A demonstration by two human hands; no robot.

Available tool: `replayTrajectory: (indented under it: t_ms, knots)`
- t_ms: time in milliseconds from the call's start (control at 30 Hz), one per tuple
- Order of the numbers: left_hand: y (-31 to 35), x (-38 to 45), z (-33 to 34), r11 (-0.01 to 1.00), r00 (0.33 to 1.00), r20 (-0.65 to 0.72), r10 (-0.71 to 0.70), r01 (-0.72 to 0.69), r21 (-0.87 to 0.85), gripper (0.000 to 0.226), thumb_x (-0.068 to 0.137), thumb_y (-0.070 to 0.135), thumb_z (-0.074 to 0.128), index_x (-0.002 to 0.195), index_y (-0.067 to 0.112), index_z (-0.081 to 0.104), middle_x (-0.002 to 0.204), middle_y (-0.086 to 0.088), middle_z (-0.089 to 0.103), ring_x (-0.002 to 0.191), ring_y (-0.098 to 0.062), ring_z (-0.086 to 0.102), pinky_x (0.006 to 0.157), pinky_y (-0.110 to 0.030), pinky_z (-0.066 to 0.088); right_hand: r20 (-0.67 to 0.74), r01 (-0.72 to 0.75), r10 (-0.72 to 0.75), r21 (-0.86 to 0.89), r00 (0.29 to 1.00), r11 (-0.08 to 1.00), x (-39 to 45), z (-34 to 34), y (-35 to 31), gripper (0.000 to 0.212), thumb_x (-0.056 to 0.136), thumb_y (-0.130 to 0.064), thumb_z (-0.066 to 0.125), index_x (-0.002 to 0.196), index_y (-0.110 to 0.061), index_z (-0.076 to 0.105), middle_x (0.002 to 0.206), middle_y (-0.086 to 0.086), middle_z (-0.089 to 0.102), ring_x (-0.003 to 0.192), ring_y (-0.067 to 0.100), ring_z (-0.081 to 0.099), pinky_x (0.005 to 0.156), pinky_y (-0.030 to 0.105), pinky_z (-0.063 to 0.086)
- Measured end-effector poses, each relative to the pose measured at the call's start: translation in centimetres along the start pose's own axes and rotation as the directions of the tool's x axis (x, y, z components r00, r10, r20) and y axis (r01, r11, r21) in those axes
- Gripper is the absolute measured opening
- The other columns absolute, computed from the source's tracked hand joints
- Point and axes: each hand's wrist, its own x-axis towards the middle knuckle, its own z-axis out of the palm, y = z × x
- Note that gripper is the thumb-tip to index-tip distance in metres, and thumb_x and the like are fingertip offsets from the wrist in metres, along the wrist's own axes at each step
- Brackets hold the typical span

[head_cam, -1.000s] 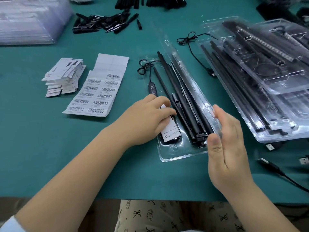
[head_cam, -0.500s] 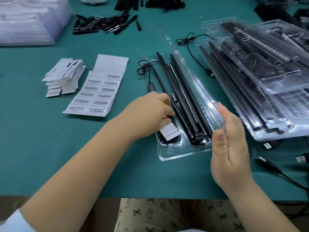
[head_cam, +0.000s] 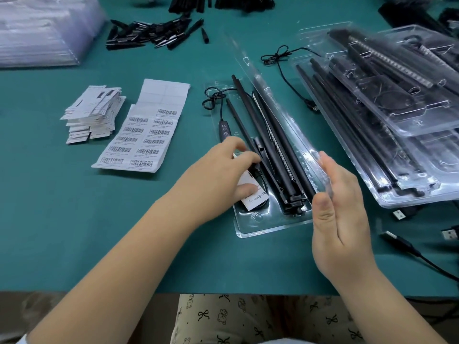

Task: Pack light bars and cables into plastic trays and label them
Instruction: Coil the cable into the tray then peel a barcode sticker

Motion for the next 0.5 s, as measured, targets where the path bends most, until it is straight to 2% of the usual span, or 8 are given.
replayTrajectory:
  t_ms: [67,133,200,300,400,500]
  knots:
    - [0.2,-0.7,0.6,0.991,0.984,-0.118,-0.136,0.136,-0.005,0.061,0.079,0.049,0.067,0.13,0.018,0.051,0.126,-0.002,0.041,0.114,-0.019,0.039,0.094,-0.026,0.032,-0.002,-0.002,0.002,-0.001,1.0,1.0,0.0,0.0,0.0,0.051,0.099,-0.053,0.023,0.141,-0.026,0.029,0.135,-0.03,0.034,0.129,0.007,0.038,0.107,0.027,0.031]
    - [0.1,-1.0,0.7,0.978,0.969,-0.141,-0.201,0.207,0.029,0.062,0.077,0.055,0.064,0.123,0.015,0.055,0.12,-0.002,0.047,0.11,-0.02,0.04,0.091,-0.025,0.03,-0.004,-0.002,0.002,-0.003,1.0,1.0,0.0,0.0,0.0,0.051,0.098,-0.053,0.023,0.141,-0.025,0.029,0.135,-0.03,0.035,0.128,0.007,0.038,0.106,0.027,0.031]
    - [-0.3,-1.0,0.5,0.98,0.979,-0.071,-0.192,0.195,0.039,0.058,0.079,0.058,0.058,0.121,0.017,0.058,0.119,0.002,0.051,0.11,-0.018,0.041,0.089,-0.025,0.03,-0.004,0.004,-0.004,-0.013,1.0,1.0,0.1,0.0,-0.1,0.051,0.099,-0.052,0.024,0.14,-0.024,0.03,0.133,-0.029,0.037,0.125,0.01,0.041,0.105,0.032,0.034]
    - [-0.9,-0.7,0.0,0.993,0.995,0.015,-0.101,0.1,0.058,0.056,0.084,0.056,0.057,0.131,0.025,0.055,0.135,0.008,0.047,0.122,-0.016,0.039,0.098,-0.027,0.026,-0.005,0.004,-0.004,-0.016,1.0,1.0,0.1,0.0,-0.2,0.051,0.098,-0.053,0.024,0.14,-0.024,0.03,0.133,-0.027,0.038,0.122,0.015,0.044,0.103,0.038,0.036]
    - [-1.4,-0.6,-0.2,0.996,0.997,0.054,-0.061,0.057,0.067,0.056,0.084,0.057,0.055,0.133,0.029,0.053,0.142,0.013,0.044,0.13,-0.013,0.035,0.104,-0.031,0.025,-0.004,-0.003,0.003,-0.009,1.0,1.0,0.1,0.0,-0.2,0.052,0.098,-0.053,0.024,0.14,-0.022,0.031,0.133,-0.024,0.039,0.122,0.015,0.044,0.102,0.038,0.036]
    - [-1.4,-0.7,-0.2,0.995,0.996,0.059,-0.062,0.057,0.087,0.059,0.082,0.063,0.042,0.131,0.032,0.052,0.141,0.017,0.045,0.129,-0.012,0.037,0.106,-0.033,0.024,0.001,0.009,-0.009,-0.026,1.0,1.0,0.0,-0.1,-0.2,0.052,0.098,-0.053,0.023,0.14,-0.022,0.03,0.133,-0.023,0.038,0.123,0.015,0.044,0.102,0.036,0.036]
